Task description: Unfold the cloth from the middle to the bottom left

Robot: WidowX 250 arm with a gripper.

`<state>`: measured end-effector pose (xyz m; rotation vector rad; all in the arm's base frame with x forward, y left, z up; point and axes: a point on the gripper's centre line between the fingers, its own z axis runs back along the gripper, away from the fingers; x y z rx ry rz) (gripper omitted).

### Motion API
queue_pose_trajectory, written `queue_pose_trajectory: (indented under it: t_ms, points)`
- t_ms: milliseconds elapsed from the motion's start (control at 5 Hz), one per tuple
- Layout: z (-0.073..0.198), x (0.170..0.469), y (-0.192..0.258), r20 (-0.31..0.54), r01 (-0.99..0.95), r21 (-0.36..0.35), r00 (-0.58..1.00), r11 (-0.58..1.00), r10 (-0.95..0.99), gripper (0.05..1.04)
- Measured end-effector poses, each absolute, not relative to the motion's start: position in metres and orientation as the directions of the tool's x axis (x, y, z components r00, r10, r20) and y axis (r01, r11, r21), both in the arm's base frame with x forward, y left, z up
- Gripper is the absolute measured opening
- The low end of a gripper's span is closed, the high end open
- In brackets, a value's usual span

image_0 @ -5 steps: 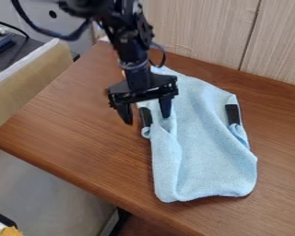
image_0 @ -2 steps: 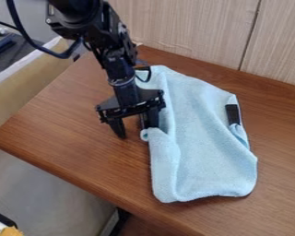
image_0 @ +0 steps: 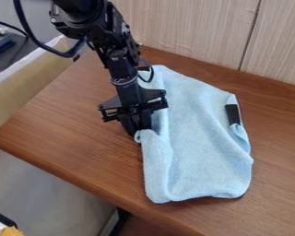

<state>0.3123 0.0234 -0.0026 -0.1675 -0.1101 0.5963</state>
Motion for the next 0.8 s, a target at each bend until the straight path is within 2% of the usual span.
queue_pose_trajectory:
  t_ms: [200,400,600,800]
  points:
    - [-0.003,0.312,0.023,0.052,-0.554,-0.188,0.819,0.811,0.571,0.127]
    - [-0.002,0.313,0.023,0.052,-0.551,-0.189,0.821,0.813,0.568,0.069]
    - [0.001,0.315,0.020,0.046,-0.543,-0.189,0.827,0.818,0.560,0.067]
    - [0.020,0.323,0.013,0.089,-0.495,-0.200,0.850,0.845,0.519,0.067]
